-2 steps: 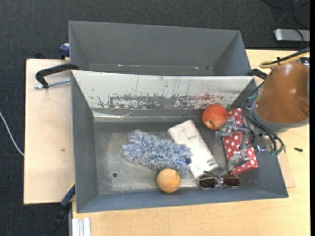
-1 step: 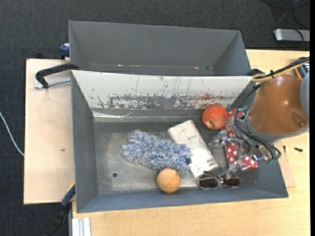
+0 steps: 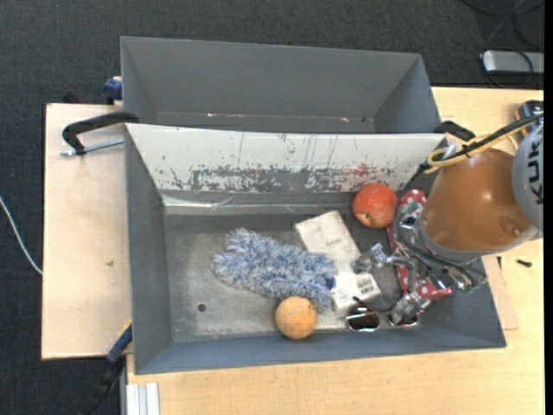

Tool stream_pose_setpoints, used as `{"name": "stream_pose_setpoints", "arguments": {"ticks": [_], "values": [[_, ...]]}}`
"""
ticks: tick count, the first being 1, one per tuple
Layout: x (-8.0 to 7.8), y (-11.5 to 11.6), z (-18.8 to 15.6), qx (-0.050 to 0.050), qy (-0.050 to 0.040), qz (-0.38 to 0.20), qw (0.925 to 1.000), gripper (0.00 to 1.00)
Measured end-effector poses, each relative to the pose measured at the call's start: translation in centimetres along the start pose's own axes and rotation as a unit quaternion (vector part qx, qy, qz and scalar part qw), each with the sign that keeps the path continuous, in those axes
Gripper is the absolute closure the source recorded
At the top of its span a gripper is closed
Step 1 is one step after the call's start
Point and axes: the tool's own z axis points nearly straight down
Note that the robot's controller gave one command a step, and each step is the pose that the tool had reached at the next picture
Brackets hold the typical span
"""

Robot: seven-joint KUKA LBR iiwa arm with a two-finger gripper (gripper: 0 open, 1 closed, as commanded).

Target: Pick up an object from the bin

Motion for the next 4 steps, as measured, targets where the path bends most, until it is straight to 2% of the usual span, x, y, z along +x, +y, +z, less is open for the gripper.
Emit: {"name": "stream_pose_setpoints", "arguments": {"ticks": [1,2,3,4], "values": [[-0.6,-1.6,0.1,-0.004,0.0013,-0.069,0.9976,0.00],[0.7,-2.6,0.0,0.000,-0.0038,-0.203,0.9791,0.00],[-2.1,-5.6,1.2,-0.052,0.0402,-0.182,0.9811,1.00],[-2.1,-5.6,1.2,-0.053,0.0400,-0.182,0.9811,1.00]]}}
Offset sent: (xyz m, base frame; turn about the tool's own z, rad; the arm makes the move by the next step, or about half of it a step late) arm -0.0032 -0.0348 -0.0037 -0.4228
